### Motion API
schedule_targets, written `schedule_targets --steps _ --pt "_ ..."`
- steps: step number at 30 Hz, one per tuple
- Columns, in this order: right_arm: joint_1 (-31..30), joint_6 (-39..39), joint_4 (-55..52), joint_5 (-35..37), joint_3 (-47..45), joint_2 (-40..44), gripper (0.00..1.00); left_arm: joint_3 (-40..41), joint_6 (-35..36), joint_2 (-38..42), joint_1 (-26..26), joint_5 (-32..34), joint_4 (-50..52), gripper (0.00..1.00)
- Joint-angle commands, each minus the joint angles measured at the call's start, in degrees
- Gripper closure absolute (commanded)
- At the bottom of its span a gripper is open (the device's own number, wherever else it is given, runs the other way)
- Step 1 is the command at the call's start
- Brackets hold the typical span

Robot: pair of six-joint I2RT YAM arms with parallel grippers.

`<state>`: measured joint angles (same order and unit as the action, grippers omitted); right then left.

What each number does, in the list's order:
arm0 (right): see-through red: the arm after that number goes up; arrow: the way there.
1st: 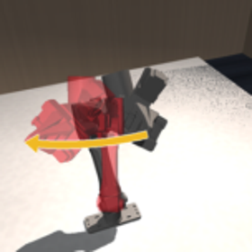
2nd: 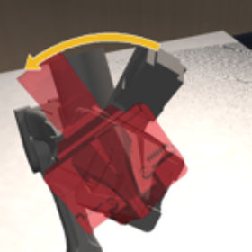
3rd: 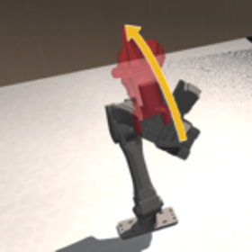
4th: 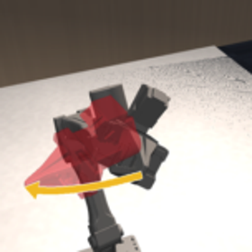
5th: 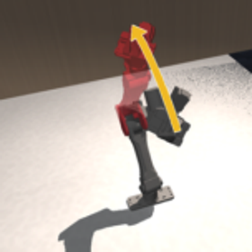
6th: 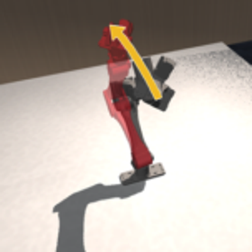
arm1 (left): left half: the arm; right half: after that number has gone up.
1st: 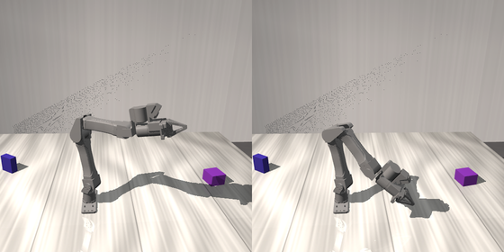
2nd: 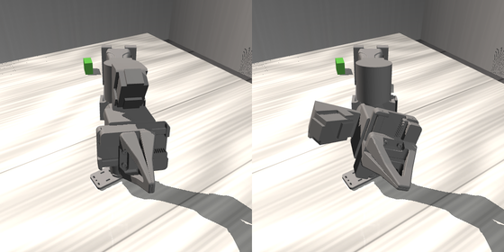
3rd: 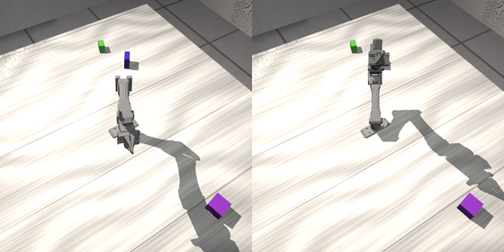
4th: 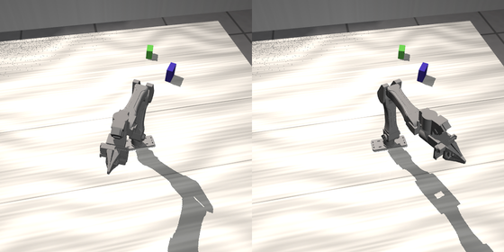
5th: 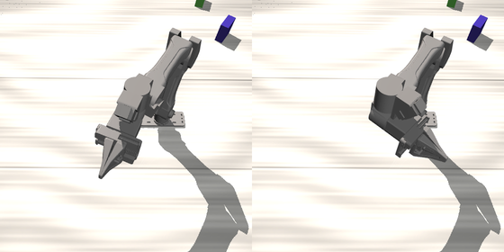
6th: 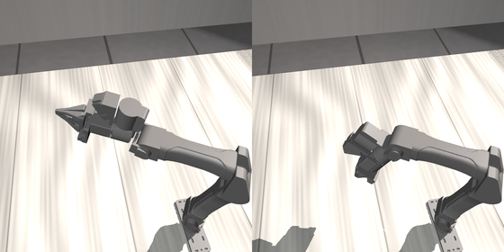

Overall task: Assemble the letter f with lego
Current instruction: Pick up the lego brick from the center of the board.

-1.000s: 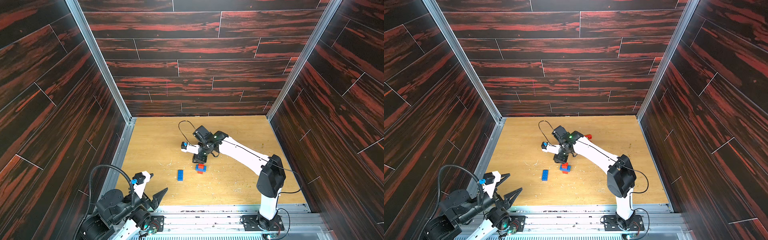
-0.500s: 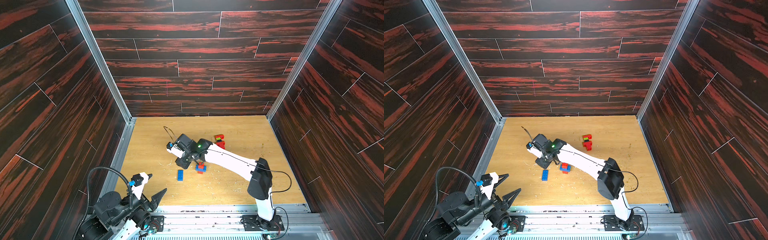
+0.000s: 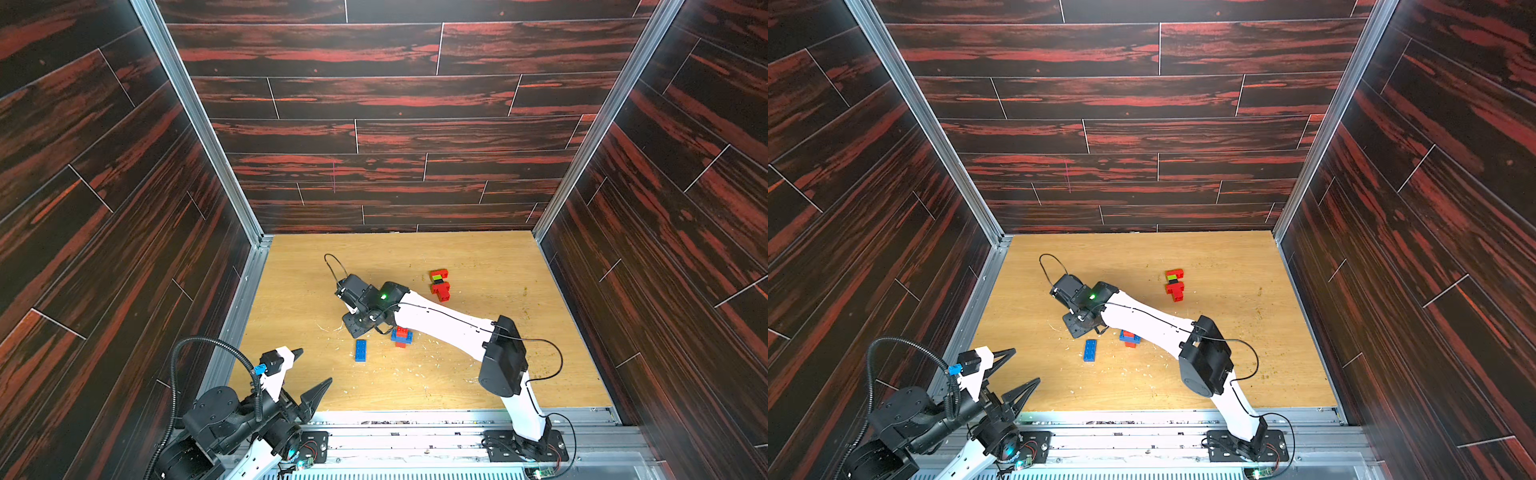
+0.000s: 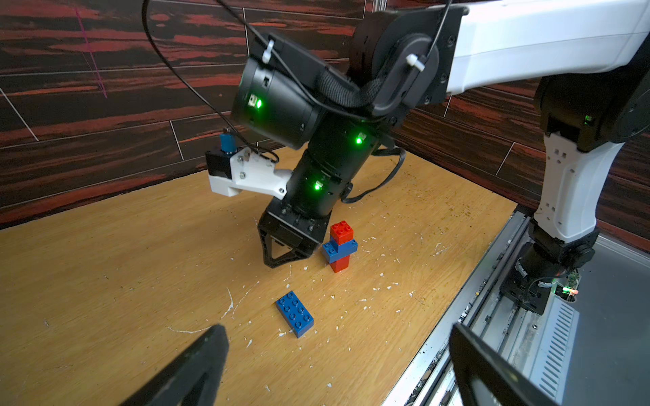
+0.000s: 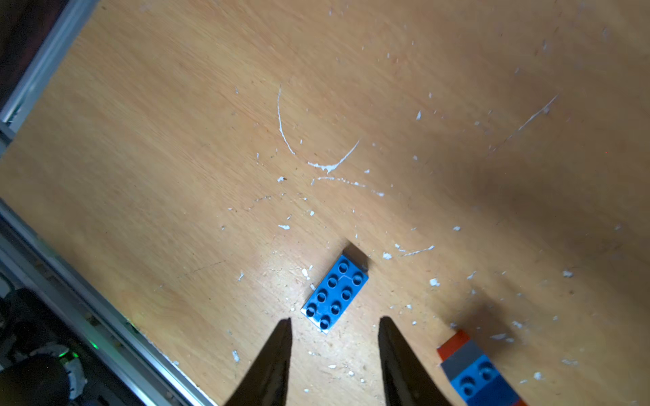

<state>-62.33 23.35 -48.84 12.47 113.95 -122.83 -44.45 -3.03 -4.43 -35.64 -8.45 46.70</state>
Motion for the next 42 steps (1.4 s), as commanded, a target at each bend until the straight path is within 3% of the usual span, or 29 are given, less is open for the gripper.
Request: schedule_targets --steps 1,11,23,42 --pt "-0.5 7.0 1.5 -0.9 -2.1 -1.3 0.57 0.1 0.3 0.0 -0.1 -0.6 -0.1 0.00" --pt "-0.5 14.9 8.4 -5.1 -9.0 -2.6 0.55 0.0 0.5 -1.5 -0.2 -1.4 -0.2 0.00" --pt "-0.7 20.4 8.3 -4.2 -10.3 -4.4 0.54 0.1 0.6 -1.1 -1.4 -1.3 -0.2 0.00" --pt "-0.7 22.1 9.6 -3.4 -12.9 -5.1 0.53 0.1 0.7 -0.5 -2.3 -1.4 -0.1 0.00"
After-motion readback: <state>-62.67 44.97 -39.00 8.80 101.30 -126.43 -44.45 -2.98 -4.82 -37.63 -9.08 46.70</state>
